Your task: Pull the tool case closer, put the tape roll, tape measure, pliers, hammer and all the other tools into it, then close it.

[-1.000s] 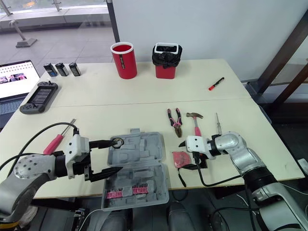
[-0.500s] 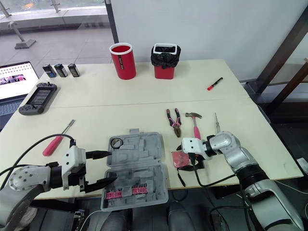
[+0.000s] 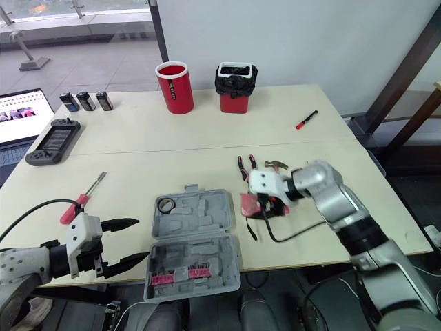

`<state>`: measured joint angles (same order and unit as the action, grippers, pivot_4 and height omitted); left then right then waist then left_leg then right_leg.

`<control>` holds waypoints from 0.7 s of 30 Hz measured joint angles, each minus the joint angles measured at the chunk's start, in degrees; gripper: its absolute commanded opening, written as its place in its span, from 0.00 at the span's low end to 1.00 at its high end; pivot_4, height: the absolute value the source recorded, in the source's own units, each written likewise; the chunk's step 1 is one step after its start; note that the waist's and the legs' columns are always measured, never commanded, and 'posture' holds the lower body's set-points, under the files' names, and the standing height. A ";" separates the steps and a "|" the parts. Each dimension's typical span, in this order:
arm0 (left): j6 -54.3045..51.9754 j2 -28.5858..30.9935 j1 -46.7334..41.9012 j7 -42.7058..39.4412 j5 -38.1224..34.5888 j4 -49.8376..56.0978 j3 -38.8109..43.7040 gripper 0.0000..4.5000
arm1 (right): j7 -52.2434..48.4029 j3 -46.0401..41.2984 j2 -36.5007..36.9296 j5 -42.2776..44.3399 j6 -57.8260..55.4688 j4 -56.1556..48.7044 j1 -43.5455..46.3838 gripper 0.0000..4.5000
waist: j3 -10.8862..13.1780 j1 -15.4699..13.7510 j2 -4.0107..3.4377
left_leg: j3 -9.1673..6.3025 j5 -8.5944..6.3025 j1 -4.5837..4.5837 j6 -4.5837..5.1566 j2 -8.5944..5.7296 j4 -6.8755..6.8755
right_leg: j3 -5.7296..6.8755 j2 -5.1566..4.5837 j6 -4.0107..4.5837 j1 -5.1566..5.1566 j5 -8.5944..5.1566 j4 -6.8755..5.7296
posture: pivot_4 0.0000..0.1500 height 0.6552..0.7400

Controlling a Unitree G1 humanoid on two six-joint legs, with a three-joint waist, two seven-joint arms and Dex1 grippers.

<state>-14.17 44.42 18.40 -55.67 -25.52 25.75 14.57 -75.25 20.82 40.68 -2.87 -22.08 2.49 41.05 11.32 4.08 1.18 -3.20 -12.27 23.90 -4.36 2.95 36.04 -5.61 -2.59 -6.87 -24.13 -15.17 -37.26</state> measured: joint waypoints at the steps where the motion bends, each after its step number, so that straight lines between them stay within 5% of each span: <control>1: 0.00 -0.31 0.83 0.59 0.05 0.35 0.33 1.00 | -0.35 1.22 -1.14 -0.39 -3.34 -0.18 2.95 0.64 | 0.00 -0.02 0.01 | 0.00 0.00 0.00 0.00 0.01 0.00 | 0.00 0.00 0.00 -0.01 0.00 0.01 | 1.00 1.00; 6: -0.23 -2.06 3.31 3.76 0.41 3.91 0.71 1.00 | -0.02 9.44 -7.53 -4.87 -9.36 2.13 11.21 0.64 | -0.02 -0.26 0.03 | 0.00 0.00 0.08 -0.01 0.00 -0.02 | 0.01 -0.02 0.01 -0.04 -0.01 0.04 | 1.00 1.00; 21: -1.36 -2.44 8.89 8.43 3.68 8.58 0.99 1.00 | 7.58 20.58 -19.31 -16.26 -4.22 17.91 15.92 0.64 | -0.01 0.07 0.02 | 0.04 0.00 0.12 -0.01 0.00 -0.03 | 0.01 -0.01 0.02 -0.17 0.01 -0.01 | 1.00 1.00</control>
<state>-15.53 41.98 27.29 -47.24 -21.84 34.33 15.56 -67.67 41.39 21.38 -19.13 -26.30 20.39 56.97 11.31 4.15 1.20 -3.16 -12.28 24.03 -4.37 2.95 36.02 -5.60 -2.61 -6.85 -24.30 -15.16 -37.27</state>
